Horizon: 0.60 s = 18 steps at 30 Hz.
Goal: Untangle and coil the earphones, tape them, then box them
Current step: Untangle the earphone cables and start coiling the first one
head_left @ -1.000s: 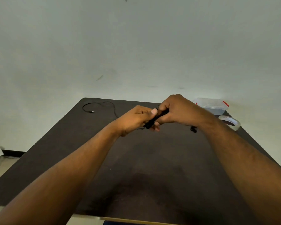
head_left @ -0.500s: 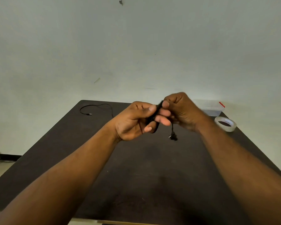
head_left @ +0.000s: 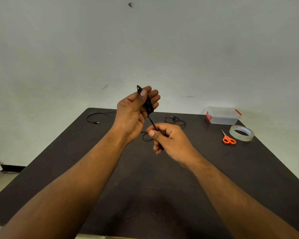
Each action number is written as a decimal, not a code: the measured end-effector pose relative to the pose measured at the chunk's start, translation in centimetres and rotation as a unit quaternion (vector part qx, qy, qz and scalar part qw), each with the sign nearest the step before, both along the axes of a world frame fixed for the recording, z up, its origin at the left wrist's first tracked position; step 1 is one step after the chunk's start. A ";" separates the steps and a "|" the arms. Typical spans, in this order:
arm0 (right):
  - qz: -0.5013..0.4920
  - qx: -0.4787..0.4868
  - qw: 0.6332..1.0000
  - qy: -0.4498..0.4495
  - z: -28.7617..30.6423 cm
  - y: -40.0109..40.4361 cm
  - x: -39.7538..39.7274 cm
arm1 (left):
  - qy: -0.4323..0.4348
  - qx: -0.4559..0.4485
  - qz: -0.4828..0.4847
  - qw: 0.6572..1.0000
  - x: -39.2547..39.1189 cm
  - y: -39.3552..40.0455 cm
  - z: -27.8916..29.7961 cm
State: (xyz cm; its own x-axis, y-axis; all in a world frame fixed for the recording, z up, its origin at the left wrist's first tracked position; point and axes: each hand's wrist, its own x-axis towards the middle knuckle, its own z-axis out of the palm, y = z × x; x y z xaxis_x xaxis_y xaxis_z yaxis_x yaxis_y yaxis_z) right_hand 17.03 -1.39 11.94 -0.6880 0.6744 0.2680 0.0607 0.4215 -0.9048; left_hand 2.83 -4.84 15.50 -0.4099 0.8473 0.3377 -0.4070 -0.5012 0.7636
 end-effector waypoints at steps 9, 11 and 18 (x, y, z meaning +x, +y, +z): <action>-0.110 0.187 0.976 -0.032 3.5 0.4 0.9 | 0.254 -0.045 0.023 0.966 -0.2 0.2 -2.3; -0.111 0.213 0.970 -0.038 3.9 0.8 1.0 | 0.266 -0.041 -0.007 0.963 0.0 0.4 -2.4; -0.099 0.402 0.909 -0.042 2.6 2.0 1.0 | 0.281 -0.097 0.061 0.953 1.2 0.8 -2.3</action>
